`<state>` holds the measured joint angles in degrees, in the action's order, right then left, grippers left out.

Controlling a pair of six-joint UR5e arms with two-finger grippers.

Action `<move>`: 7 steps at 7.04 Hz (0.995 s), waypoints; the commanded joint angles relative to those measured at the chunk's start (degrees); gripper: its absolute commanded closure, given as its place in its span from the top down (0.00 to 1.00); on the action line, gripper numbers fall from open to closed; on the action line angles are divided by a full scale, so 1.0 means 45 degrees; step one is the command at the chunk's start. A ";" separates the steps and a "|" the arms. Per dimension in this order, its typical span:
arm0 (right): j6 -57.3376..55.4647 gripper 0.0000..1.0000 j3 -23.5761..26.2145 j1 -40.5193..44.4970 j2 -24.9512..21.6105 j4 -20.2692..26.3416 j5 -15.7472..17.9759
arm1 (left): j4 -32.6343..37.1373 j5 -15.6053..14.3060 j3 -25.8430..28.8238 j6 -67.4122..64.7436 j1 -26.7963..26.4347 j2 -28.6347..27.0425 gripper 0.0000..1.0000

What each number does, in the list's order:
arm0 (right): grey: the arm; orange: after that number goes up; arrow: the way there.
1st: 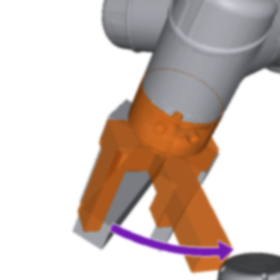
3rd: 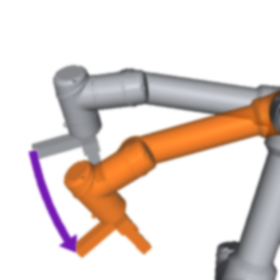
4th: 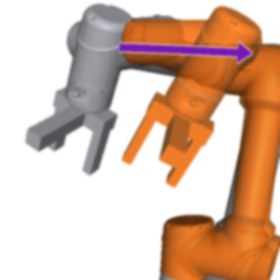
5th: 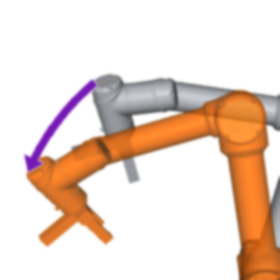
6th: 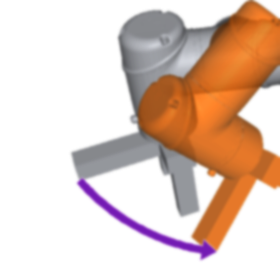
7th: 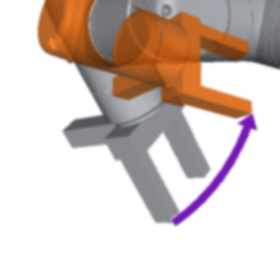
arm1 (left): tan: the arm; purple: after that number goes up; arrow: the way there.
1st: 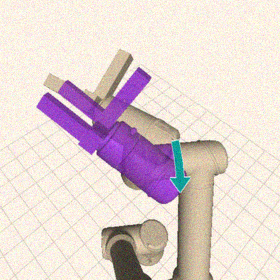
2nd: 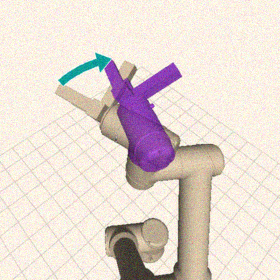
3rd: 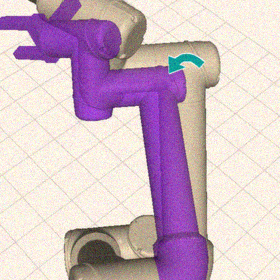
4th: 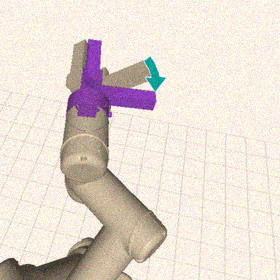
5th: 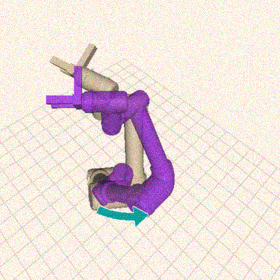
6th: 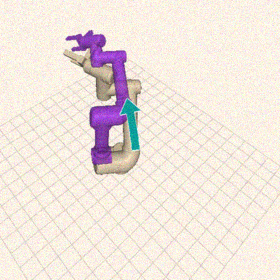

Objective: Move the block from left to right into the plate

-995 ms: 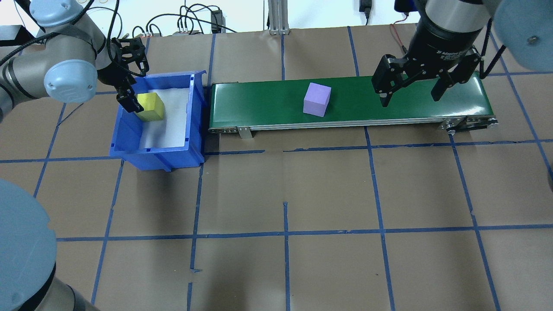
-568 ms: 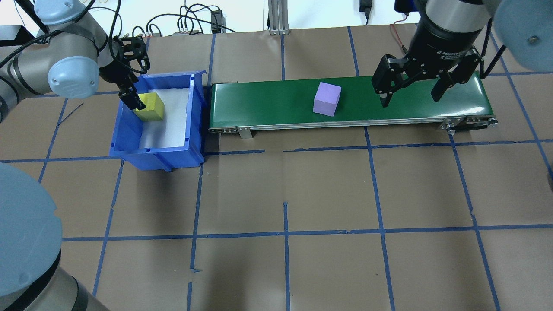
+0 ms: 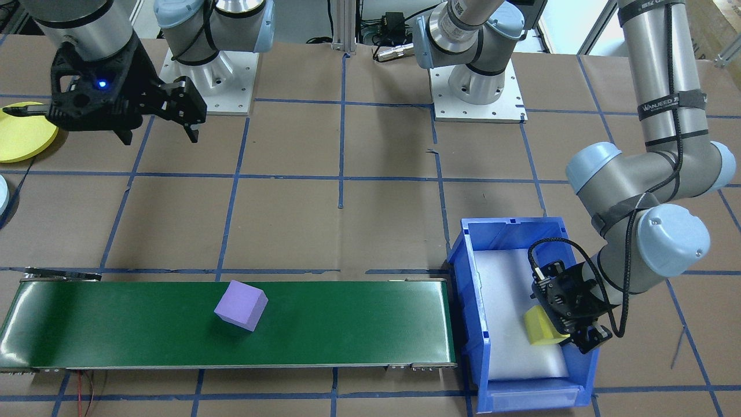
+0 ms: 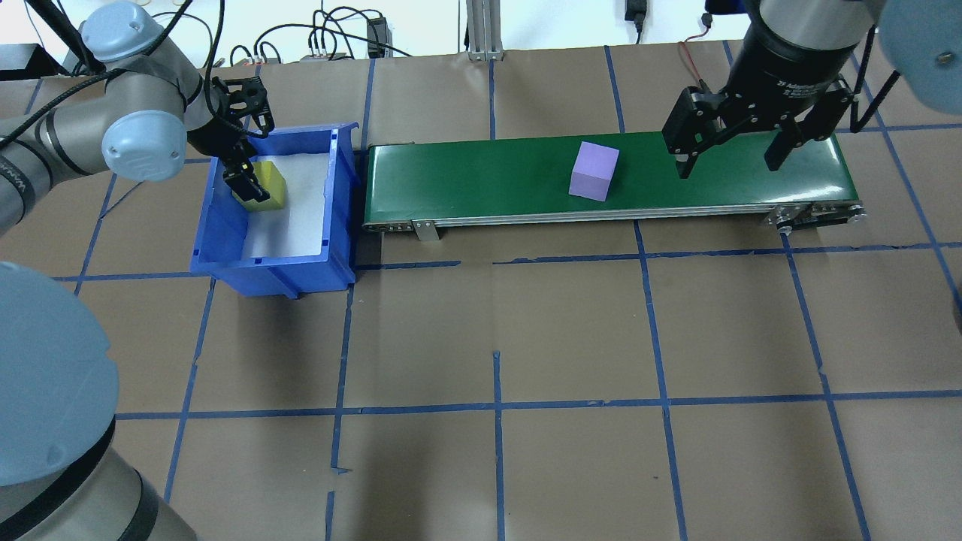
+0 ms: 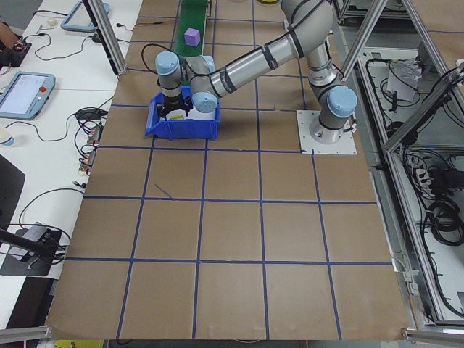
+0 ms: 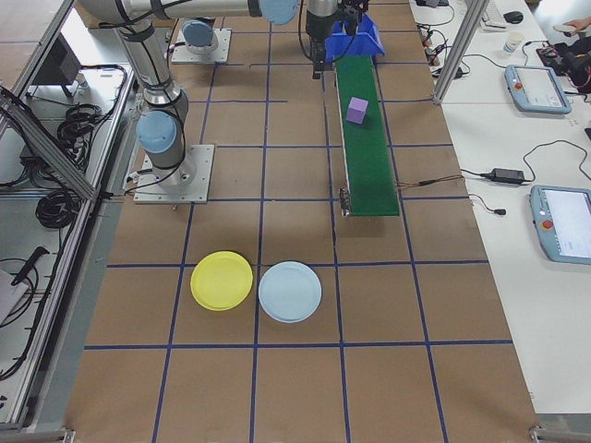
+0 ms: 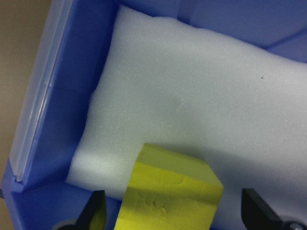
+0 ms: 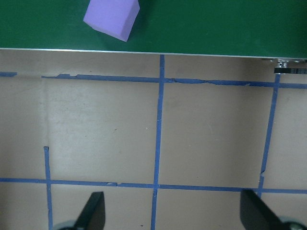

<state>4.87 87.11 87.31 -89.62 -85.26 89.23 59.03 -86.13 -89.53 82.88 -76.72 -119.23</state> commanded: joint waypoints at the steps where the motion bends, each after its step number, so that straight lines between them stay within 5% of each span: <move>1: 0.0089 1.00 -0.0195 -0.1718 0.0768 -0.0191 -0.0469 | -0.0689 -0.0001 -0.0511 -0.0020 -0.0002 -0.0104 0.99; 3: 0.0458 1.00 -0.0372 -0.2642 0.2913 -0.3203 -0.0844 | -0.1047 -0.0021 -0.0787 -0.0039 -0.0002 -0.0124 0.90; 4: 0.0267 1.00 -0.0411 -0.2645 0.3871 -0.4419 -0.1328 | -0.1066 -0.0060 -0.0826 -0.0078 -0.0002 -0.0105 0.40; 5: 0.0187 1.00 -0.0469 -0.2664 0.4461 -0.5069 -0.1971 | -0.1066 -0.0099 -0.0846 -0.0794 -0.0002 -0.0028 0.27; 7: -0.0356 1.00 -0.0181 -0.2645 0.5032 -0.5779 -0.2949 | -0.0097 -0.0080 -0.0846 -0.2127 -0.0060 0.1700 0.26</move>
<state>4.93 85.07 75.39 -68.56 -109.61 78.70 55.79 -86.56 -93.22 76.01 -76.84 -116.22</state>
